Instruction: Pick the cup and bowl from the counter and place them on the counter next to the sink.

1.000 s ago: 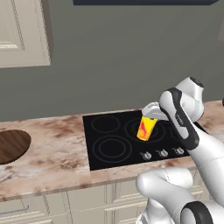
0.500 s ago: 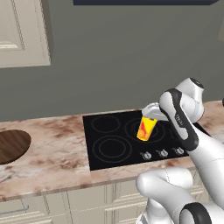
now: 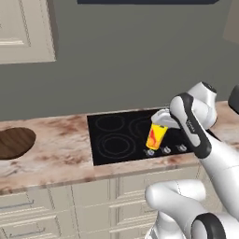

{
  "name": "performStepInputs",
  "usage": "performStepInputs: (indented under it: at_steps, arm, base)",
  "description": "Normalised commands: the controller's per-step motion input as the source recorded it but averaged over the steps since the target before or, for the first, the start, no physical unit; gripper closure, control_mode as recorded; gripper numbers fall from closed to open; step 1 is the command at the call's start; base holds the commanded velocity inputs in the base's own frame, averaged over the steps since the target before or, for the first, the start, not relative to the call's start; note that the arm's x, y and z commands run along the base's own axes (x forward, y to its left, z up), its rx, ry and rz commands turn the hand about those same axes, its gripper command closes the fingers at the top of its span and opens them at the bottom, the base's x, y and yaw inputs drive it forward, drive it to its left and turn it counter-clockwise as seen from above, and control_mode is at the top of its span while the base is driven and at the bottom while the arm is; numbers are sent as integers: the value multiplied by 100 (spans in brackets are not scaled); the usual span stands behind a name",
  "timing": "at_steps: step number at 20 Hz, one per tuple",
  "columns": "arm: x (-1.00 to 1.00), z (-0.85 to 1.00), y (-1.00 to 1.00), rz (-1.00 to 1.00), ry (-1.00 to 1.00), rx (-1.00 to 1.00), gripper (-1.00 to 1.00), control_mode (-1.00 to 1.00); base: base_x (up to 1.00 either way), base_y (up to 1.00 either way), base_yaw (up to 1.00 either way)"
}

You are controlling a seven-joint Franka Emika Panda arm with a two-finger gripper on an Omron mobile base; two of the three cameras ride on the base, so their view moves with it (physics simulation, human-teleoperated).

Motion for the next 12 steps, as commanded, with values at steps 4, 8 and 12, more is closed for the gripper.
performStepInputs:
  at_steps: [4, 8, 12]
  arm:
    - [0, 0, 0, 0, 0, 0, 100, 100]
    - [0, 0, 0, 0, 0, 0, 100, 100]
    - [0, 0, 0, 0, 0, 0, 100, 100]
  base:
    - [-15, 2, 0]
    - [49, 3, 51]
    - [5, 0, 93]
